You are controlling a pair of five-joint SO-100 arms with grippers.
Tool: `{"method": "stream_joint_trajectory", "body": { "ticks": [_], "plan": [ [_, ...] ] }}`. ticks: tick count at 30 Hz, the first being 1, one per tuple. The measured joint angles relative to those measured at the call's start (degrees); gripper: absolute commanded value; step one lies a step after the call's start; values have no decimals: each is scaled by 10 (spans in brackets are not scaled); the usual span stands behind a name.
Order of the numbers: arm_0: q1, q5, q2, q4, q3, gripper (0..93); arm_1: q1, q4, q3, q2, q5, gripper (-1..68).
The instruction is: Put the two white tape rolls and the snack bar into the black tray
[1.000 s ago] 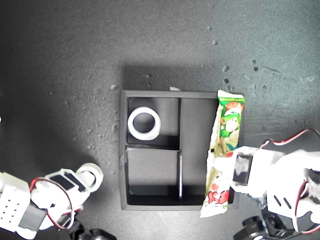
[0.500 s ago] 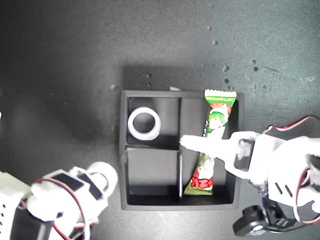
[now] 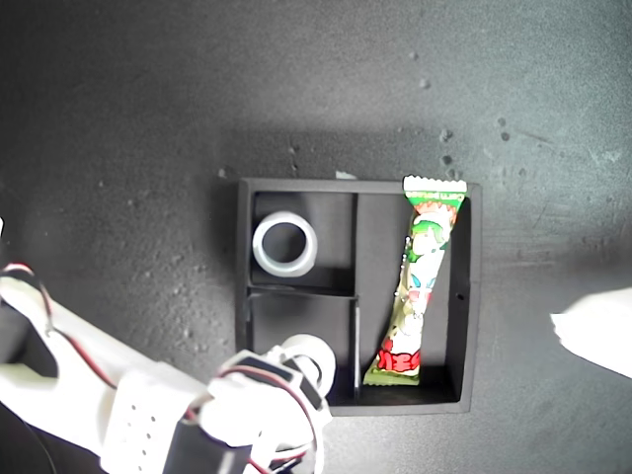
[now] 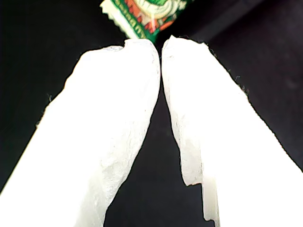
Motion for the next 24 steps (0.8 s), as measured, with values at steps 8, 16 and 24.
{"method": "stream_joint_trajectory", "body": {
  "ticks": [8,16,24],
  "plan": [
    [0,-9,-10,1,3,157,5,1,-7,11,79,-6],
    [-59,-34,293,1,287,3,76,1,145,238,137,-6],
    [-156,-54,822,-51,752,2,79,-143,593,632,156,-7]
  ]
}}
